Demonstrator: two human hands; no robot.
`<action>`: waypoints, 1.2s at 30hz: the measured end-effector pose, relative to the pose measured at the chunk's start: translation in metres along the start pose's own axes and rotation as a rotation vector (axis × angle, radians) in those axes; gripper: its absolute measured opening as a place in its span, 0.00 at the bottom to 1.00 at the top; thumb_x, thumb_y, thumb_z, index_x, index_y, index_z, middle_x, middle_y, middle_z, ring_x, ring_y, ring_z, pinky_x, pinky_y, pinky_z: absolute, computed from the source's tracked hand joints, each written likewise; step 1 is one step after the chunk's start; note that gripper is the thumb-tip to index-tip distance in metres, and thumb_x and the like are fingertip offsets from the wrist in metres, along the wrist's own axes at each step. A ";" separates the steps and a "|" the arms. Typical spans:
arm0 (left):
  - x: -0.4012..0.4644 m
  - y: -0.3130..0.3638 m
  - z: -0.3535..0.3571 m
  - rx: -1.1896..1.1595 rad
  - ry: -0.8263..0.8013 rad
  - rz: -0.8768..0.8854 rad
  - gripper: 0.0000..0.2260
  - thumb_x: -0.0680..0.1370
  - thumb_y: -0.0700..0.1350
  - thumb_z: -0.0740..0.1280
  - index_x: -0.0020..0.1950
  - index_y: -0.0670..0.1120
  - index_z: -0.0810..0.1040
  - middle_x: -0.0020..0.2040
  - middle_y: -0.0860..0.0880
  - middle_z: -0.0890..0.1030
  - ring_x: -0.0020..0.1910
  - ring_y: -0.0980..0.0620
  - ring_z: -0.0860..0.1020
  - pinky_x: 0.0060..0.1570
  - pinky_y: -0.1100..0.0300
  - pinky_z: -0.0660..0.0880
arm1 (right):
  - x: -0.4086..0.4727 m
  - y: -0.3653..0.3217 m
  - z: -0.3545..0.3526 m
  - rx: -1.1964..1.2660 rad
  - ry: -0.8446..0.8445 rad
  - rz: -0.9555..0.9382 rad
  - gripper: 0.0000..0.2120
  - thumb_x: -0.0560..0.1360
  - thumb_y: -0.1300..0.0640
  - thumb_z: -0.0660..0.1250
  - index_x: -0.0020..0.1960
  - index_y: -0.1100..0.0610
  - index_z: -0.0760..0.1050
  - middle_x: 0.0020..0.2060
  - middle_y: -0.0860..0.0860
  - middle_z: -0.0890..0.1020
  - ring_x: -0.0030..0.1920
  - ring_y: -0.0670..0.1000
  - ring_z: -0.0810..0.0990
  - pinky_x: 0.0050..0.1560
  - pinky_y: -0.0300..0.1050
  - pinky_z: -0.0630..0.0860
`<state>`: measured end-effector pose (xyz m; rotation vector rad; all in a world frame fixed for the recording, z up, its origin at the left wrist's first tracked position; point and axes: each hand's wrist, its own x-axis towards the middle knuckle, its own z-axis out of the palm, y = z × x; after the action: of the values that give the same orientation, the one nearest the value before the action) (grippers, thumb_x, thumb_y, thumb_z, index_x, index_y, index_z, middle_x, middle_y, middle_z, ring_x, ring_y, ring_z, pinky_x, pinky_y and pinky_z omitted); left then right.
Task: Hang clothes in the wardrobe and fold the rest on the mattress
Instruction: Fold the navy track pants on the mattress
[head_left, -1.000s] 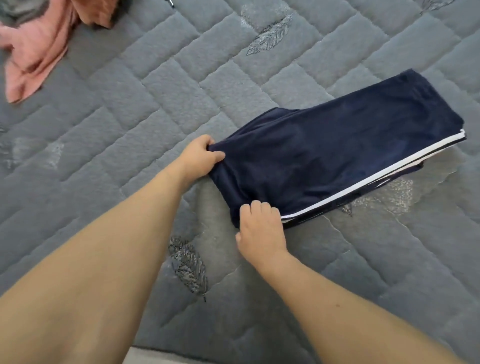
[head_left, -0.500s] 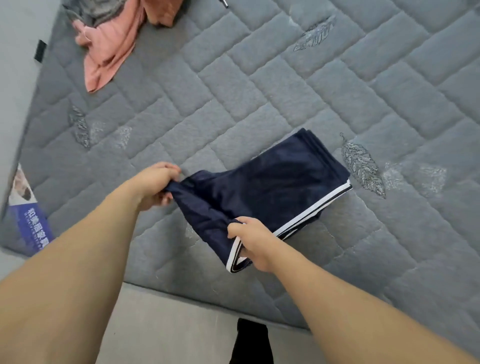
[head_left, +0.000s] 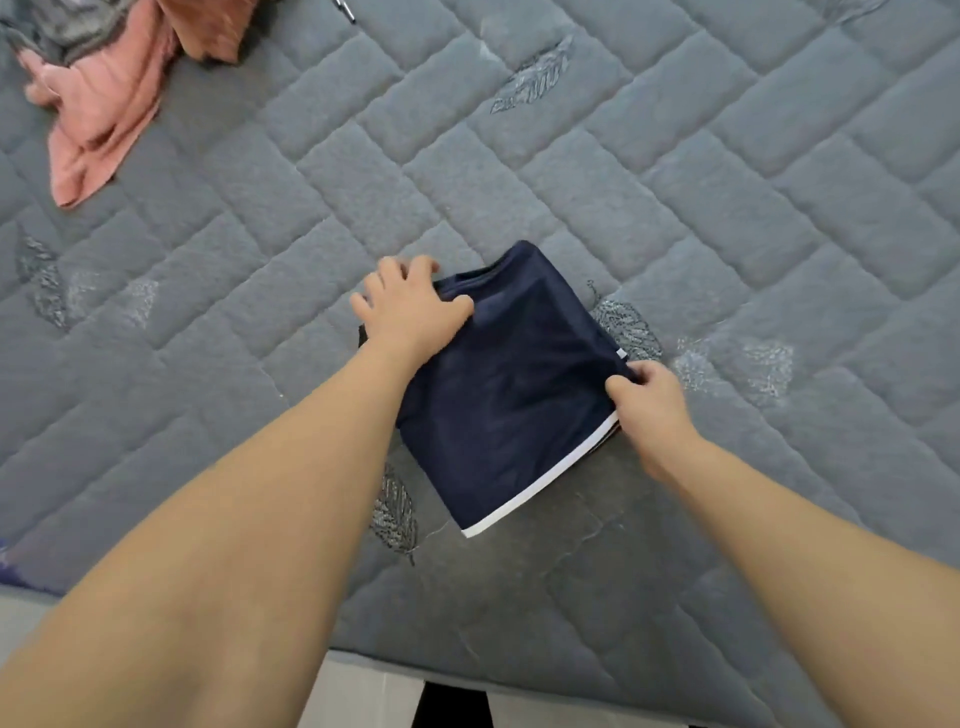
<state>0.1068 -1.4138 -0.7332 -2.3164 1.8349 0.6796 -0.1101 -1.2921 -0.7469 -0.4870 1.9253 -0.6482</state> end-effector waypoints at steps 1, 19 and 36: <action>-0.009 -0.012 0.007 -0.103 0.076 -0.107 0.29 0.70 0.63 0.65 0.69 0.55 0.68 0.67 0.47 0.65 0.70 0.42 0.62 0.68 0.45 0.55 | 0.002 -0.005 0.003 -0.065 0.038 -0.047 0.05 0.73 0.62 0.61 0.47 0.57 0.73 0.36 0.50 0.77 0.38 0.53 0.74 0.38 0.44 0.70; -0.059 -0.140 0.028 -1.587 -0.417 -0.683 0.23 0.70 0.53 0.78 0.63 0.49 0.81 0.53 0.46 0.86 0.51 0.45 0.85 0.46 0.51 0.82 | 0.024 -0.085 0.093 -0.526 -0.655 0.123 0.29 0.57 0.44 0.83 0.54 0.54 0.82 0.44 0.51 0.87 0.43 0.54 0.87 0.46 0.50 0.82; -0.401 -0.324 -0.268 -1.594 0.640 -0.696 0.21 0.73 0.63 0.72 0.59 0.50 0.81 0.52 0.50 0.86 0.47 0.49 0.86 0.42 0.50 0.83 | -0.374 -0.197 0.185 -0.430 -1.371 -0.235 0.28 0.61 0.43 0.79 0.56 0.56 0.82 0.51 0.55 0.86 0.50 0.55 0.86 0.48 0.49 0.81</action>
<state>0.4195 -1.0635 -0.3909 -4.0387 -0.0264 1.7639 0.2234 -1.2652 -0.4290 -1.0761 0.6659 0.0617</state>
